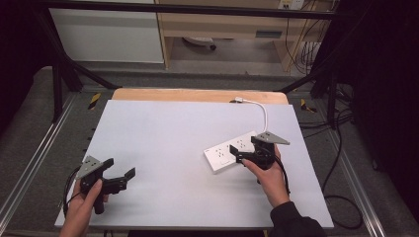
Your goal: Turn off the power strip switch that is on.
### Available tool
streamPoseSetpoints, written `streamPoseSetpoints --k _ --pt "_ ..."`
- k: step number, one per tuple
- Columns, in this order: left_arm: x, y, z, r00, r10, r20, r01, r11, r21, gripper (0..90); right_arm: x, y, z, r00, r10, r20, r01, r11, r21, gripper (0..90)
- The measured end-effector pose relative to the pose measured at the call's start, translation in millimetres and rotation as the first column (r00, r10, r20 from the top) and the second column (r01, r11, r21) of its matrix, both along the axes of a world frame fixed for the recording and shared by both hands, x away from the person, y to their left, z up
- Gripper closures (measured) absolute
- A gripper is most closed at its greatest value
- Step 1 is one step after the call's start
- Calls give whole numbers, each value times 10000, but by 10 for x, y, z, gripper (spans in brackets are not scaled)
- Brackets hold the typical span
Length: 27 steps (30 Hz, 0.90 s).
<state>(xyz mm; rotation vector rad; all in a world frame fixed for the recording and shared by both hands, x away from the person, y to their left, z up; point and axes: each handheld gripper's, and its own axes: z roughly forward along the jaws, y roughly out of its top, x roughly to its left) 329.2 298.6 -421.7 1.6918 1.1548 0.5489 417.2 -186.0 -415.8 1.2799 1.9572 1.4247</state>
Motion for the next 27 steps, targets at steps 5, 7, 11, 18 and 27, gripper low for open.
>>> streamPoseSetpoints --k 5,7,11,18,27 --pt "1 0 -3 10000 13 -12 -13 10000 -22 60 -24 -15 18 9997 -194 142 200 9989 -415 42" --pt "2 2 -5 10000 10 -12 -10 10000 -10 60 -42 -28 31 9993 -196 305 210 9987 -464 41" --pt "8 -1 -11 10000 3 -38 -3 10000 -26 60 -96 -66 93 9968 -286 753 323 9983 -489 44" --pt "9 0 -12 10000 10 -51 -10 10000 -36 60 -211 -215 227 9944 -206 1041 268 9980 -579 52" --pt "11 -1 -13 10000 16 -58 -16 10000 -21 60 -390 -434 325 9903 -269 1364 376 9964 -760 56"
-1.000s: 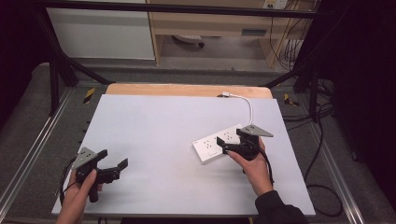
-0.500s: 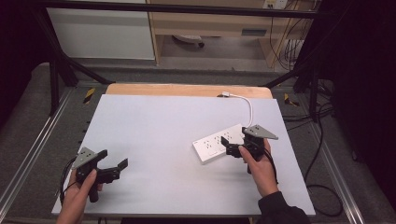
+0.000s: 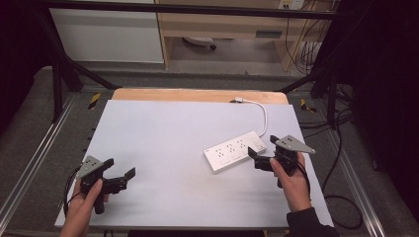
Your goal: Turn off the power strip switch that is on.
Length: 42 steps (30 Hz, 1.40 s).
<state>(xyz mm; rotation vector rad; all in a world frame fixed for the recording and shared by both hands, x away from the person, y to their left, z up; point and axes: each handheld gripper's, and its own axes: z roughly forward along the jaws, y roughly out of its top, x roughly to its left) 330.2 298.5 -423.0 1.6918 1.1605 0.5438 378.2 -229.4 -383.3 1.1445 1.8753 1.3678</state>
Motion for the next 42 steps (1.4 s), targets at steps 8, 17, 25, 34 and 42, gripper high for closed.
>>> streamPoseSetpoints --k 8,17,25,34,42 --pt "-1 3 0 10000 7 0 -7 10000 -32 60 -70 -153 1 9997 -226 118 226 9997 14 64" --pt "-25 -3 10 10000 -43 20 43 10000 -33 60 -150 -341 -68 9986 -429 317 431 9991 -58 43" --pt "-77 -4 30 9999 -71 89 72 9999 -105 60 -226 -508 -162 9963 -713 476 716 9974 -41 24" --pt "-132 -12 49 9999 -55 133 57 9999 -142 60 -271 -610 -295 9975 -642 292 651 9974 -318 22" --pt "-124 -19 43 9999 -75 125 76 9999 -141 61 -224 -609 -431 9983 -366 -457 354 9990 -276 27"
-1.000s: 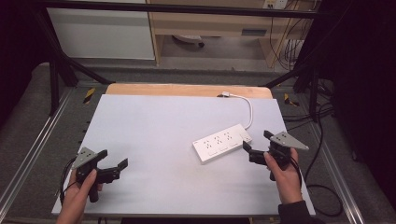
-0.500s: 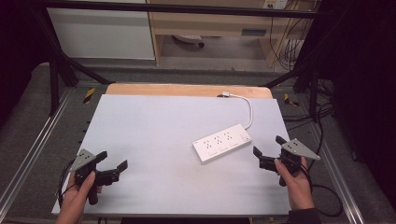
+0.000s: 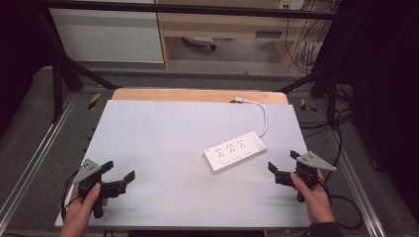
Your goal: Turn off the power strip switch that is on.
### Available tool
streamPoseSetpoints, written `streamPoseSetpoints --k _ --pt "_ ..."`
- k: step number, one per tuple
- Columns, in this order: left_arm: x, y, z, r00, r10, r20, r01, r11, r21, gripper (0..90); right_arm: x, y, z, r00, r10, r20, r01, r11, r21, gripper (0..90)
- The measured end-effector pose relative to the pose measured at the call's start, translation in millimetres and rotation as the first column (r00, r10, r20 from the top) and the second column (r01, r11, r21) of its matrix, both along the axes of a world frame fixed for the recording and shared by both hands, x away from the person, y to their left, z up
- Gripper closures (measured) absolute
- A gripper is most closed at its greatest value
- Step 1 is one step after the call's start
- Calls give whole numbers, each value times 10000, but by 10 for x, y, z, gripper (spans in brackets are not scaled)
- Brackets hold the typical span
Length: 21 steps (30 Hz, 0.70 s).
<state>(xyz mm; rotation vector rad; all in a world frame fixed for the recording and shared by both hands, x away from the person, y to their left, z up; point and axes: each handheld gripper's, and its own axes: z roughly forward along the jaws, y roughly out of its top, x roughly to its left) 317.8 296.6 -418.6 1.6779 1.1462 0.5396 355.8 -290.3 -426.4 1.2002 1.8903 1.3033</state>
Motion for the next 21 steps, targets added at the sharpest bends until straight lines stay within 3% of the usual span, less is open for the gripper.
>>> streamPoseSetpoints --k 16,19,21 --pt "20 -1 -22 9999 50 -124 -49 10000 74 61 212 240 -223 9929 680 -975 -709 9971 -272 32" --pt "24 -6 -28 9999 21 -158 -20 10000 79 61 258 257 -233 9937 430 -1033 -482 9976 -488 33" --pt "28 -12 -33 9998 10 -195 -8 10000 93 61 305 247 -257 9916 -14 -1297 -87 9970 -768 35"
